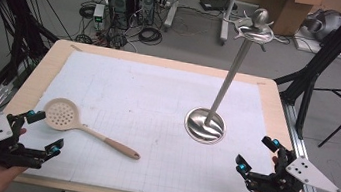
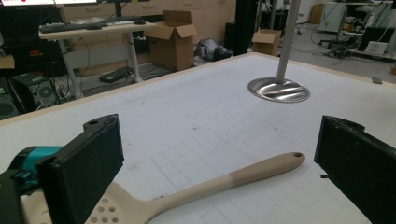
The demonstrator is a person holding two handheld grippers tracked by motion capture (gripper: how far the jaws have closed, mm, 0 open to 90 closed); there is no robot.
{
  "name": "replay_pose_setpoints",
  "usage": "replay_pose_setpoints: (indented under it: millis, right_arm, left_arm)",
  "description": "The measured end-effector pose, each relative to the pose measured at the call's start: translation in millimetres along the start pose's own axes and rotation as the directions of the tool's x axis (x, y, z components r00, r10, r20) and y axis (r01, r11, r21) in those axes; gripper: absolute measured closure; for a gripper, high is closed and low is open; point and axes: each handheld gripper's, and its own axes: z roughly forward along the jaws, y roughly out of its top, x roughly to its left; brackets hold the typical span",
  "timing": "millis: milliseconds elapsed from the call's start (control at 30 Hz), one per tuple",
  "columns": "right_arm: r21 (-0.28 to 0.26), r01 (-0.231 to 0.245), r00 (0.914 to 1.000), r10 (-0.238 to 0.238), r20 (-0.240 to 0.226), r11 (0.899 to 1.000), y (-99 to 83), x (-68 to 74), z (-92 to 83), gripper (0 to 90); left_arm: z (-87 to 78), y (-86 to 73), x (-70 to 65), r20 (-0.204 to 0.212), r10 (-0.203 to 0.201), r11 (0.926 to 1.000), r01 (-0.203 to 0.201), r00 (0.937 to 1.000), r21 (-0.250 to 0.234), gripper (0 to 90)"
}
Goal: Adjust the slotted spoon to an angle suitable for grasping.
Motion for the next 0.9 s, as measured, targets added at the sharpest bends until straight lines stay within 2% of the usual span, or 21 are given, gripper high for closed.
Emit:
replay_pose_setpoints:
  millis: [433,567,700,800,900]
  right_arm:
    - [0.027,0.015,0.9999,-0.014,-0.007,1.0,-2.3,4.0,3.7,1.6]
    - [0.036,0.005,0.9999,-0.005,-0.009,0.999,-4.0,4.7,6.7,1.6]
    - [0.037,0.016,0.9997,-0.015,-0.017,0.999,-4.0,6.4,7.7,1.6]
    - [0.038,0.013,0.9997,-0.012,-0.02,0.999,-2.9,7.8,6.7,1.6]
    - [0.032,0.013,0.9998,-0.013,-0.018,0.999,-3.9,6.2,6.6,1.6]
  left_arm:
    - [5.5,-2.3,0.0,0.032,0.012,0.9999,-0.012,0.9994,0.008,1.7]
    - [6.0,-3.8,0.5,0.036,0.005,0.9999,-0.005,0.9994,0.009,1.7]
    - [7.7,-5.2,0.7,0.037,0.001,0.9999,-0.001,0.9993,0.012,1.7]
    - [9.9,-5.9,-0.4,0.048,-0.006,0.9997,0.004,0.9988,0.025,1.8]
    - [13.7,-8.0,-1.1,0.077,-0.014,0.9982,0.009,0.997,0.059,4.5]
